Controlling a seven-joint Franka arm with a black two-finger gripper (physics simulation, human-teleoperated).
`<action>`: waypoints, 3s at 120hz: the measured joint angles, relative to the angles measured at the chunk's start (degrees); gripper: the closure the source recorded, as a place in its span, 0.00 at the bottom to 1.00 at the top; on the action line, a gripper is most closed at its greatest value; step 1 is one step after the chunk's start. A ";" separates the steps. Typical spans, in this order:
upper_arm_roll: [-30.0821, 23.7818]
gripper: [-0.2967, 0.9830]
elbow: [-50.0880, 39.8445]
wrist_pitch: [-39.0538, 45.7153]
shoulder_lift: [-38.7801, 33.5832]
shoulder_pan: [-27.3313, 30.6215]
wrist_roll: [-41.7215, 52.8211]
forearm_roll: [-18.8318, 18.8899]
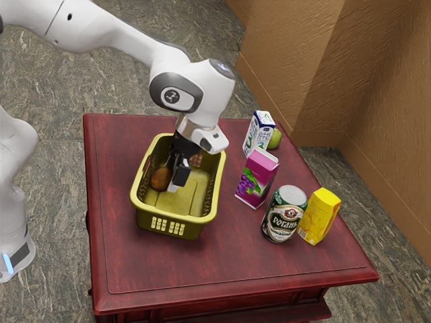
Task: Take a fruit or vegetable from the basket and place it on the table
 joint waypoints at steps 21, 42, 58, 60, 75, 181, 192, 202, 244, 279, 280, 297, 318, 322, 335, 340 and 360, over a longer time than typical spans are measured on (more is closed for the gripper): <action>0.38 0.23 0.22 0.28 -0.13 0.42 0.07 1.56; 0.42 0.23 -0.66 0.61 0.09 0.44 0.08 1.91; 0.48 0.23 -1.68 1.27 0.11 0.44 0.05 1.97; 0.49 0.23 -1.82 1.39 0.11 0.44 0.04 1.97; 0.64 0.23 -2.21 2.14 0.32 0.53 0.00 1.90; 1.03 0.23 -3.88 4.65 0.99 0.79 -0.19 0.99; 1.04 0.23 -3.94 4.89 1.11 0.79 -0.21 0.89; 1.04 0.23 -4.21 5.10 1.22 0.79 -0.22 0.75; 1.12 0.46 -4.22 5.66 1.24 0.78 -1.23 0.68; 1.12 0.46 -3.60 5.66 1.25 0.78 -2.22 0.69; 1.11 0.46 -3.54 5.64 1.25 0.78 -2.26 0.69; 1.12 0.49 -1.28 3.90 1.27 0.85 -2.92 -0.29; 1.12 0.50 1.68 1.55 1.30 1.19 -3.59 -0.63; 1.12 0.50 2.61 0.98 1.32 1.20 -3.69 -0.54; 1.28 0.50 7.19 -1.54 1.30 1.24 -3.92 1.04; 2.23 0.50 9.09 -2.86 1.16 1.59 -3.86 2.02; 3.34 0.50 10.81 -7.69 -1.21 7.88 -3.05 3.93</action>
